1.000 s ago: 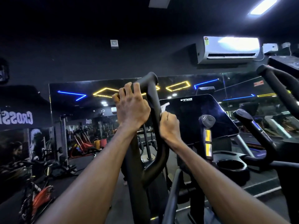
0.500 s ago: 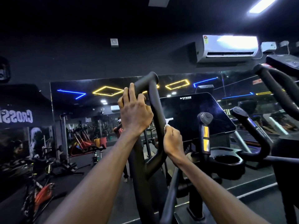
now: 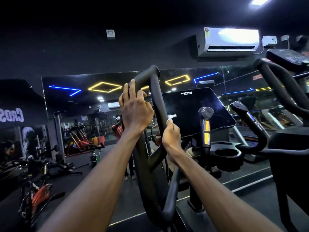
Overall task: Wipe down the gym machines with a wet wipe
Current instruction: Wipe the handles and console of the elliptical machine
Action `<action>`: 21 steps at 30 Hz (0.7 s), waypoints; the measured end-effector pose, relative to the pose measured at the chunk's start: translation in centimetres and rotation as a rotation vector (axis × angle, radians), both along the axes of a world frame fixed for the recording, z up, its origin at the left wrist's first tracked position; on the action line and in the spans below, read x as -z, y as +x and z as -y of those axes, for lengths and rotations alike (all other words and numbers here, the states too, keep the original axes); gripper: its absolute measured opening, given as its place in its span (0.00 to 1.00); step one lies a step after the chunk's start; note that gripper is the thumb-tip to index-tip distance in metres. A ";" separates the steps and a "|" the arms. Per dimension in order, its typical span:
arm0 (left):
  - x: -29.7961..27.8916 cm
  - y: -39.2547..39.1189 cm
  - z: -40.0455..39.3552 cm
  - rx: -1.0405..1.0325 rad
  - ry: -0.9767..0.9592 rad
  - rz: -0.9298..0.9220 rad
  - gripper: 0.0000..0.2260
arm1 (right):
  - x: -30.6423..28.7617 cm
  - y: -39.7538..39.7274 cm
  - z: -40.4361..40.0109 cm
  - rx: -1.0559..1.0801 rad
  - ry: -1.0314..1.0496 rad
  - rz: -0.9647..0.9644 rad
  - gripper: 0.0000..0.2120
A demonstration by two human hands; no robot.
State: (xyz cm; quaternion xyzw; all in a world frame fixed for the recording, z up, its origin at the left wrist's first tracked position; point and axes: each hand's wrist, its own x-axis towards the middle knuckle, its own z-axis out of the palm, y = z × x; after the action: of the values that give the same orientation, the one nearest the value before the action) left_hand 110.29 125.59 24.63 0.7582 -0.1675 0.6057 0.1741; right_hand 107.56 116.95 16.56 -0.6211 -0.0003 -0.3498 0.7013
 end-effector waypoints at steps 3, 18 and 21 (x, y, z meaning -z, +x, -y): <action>0.3 -0.1 -0.1 0.024 -0.018 0.022 0.10 | 0.1 0.0 -0.6 0.032 0.084 -0.006 0.25; 0.6 0.0 0.0 -0.002 0.026 0.026 0.09 | 5.5 -6.7 -3.1 -0.386 0.449 -0.295 0.22; 0.6 -0.1 -0.1 -0.009 0.031 0.019 0.08 | 5.4 -7.8 -3.4 -0.396 0.414 -0.345 0.23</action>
State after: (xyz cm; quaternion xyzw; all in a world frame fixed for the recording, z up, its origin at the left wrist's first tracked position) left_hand 110.21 125.71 24.01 0.7556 -0.1754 0.6111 0.1580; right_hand 99.74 120.36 11.20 -0.5035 0.0688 -0.0890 0.8567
